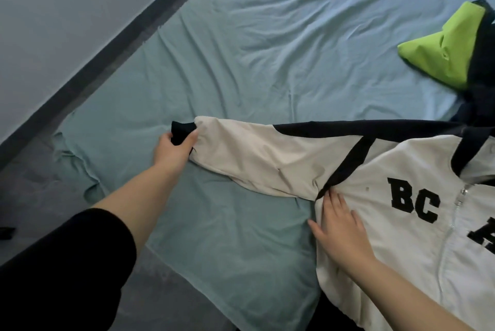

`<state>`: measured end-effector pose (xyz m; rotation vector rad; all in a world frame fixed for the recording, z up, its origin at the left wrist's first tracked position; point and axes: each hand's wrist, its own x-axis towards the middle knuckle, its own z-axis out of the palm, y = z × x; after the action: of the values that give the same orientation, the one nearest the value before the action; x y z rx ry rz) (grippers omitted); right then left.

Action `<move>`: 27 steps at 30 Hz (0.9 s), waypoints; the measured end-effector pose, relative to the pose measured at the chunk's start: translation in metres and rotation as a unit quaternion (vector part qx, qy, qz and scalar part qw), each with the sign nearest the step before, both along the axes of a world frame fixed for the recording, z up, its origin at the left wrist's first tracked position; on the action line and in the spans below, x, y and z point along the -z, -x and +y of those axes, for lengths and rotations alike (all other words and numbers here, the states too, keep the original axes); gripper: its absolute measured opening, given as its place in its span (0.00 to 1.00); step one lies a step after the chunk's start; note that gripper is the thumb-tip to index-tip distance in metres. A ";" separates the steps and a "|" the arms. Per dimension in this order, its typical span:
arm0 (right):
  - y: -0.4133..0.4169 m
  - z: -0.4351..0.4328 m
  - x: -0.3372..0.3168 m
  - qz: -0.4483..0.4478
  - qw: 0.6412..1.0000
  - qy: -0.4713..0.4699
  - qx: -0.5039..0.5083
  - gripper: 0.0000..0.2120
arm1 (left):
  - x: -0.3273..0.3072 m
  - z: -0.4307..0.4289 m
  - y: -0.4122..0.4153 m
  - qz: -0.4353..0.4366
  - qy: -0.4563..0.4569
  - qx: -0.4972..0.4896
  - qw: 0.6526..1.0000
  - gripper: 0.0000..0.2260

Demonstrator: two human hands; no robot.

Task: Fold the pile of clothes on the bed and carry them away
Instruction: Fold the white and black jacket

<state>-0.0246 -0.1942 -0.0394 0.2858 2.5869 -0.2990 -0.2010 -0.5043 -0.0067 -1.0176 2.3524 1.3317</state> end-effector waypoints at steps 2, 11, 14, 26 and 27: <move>0.000 0.001 -0.002 0.011 1.000 -0.002 -0.001 0.36 | 0.007 0.000 0.013 0.011 0.003 -0.036 0.999 0.21; 0.042 -0.012 -0.025 0.245 0.958 0.083 0.124 0.16 | -0.041 -0.024 0.080 0.187 0.096 0.005 0.978 0.12; 0.085 -0.020 -0.028 0.217 0.966 0.071 0.117 0.25 | -0.047 -0.032 0.100 0.197 0.133 0.067 0.969 0.09; 0.137 -0.020 0.048 -0.021 1.000 -0.001 0.012 0.40 | 0.064 0.045 0.024 -0.052 0.301 0.495 0.813 0.42; 0.140 -0.019 0.052 -0.029 1.000 -0.003 0.006 0.40 | 0.066 0.036 0.029 -0.085 0.294 0.467 0.830 0.46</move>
<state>-0.1648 -0.2132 -0.0912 0.3090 2.5295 -0.2830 -0.2302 -0.4678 -0.0731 0.0303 2.5612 0.1424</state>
